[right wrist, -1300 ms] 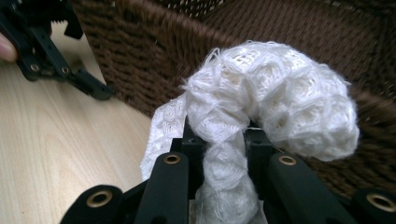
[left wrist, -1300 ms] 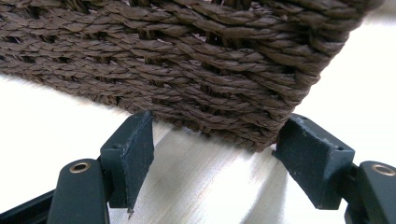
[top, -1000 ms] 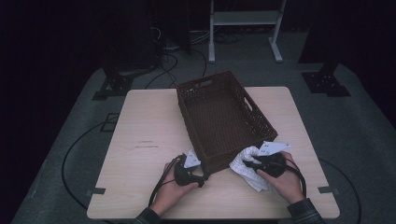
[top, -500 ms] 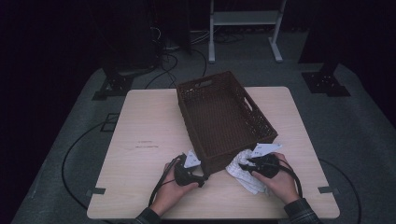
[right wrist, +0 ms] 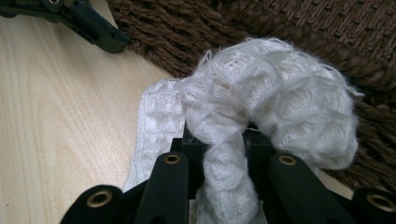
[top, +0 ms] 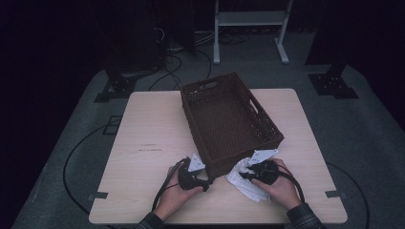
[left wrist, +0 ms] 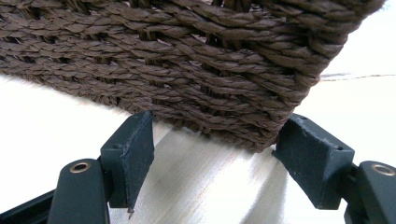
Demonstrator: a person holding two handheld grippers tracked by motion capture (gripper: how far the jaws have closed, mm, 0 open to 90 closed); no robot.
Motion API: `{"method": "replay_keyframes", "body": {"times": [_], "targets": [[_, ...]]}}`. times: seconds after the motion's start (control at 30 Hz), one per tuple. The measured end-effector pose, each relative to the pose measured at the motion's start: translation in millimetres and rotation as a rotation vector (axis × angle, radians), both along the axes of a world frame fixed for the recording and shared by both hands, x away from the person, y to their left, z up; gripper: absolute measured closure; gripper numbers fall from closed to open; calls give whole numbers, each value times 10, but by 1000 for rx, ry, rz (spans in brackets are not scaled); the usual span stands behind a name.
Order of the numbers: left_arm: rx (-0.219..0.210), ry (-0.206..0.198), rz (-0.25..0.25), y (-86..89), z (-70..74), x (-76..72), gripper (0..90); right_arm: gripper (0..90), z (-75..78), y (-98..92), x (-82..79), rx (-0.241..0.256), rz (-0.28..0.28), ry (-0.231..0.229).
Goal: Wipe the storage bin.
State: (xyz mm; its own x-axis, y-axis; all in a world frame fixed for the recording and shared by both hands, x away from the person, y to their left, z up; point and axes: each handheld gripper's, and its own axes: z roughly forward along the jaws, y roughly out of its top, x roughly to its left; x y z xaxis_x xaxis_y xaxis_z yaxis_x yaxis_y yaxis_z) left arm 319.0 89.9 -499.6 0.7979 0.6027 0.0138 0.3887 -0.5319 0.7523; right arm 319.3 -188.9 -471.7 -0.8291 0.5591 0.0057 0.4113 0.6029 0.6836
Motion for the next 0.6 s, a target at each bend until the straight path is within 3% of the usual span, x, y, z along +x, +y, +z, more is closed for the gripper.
{"method": "replay_keyframes", "body": {"times": [0.2,0.4,0.6], "targets": [[-1,2,1,-1,0,-1,277,754,82,-52,-26,25,-6,-25],[-7,2,3,-4,-2,-2,277,754,281,-119,-103,67,-18,-89],[-2,2,0,-1,-1,-1,277,754,417,-137,-141,77,-15,-122]]}}
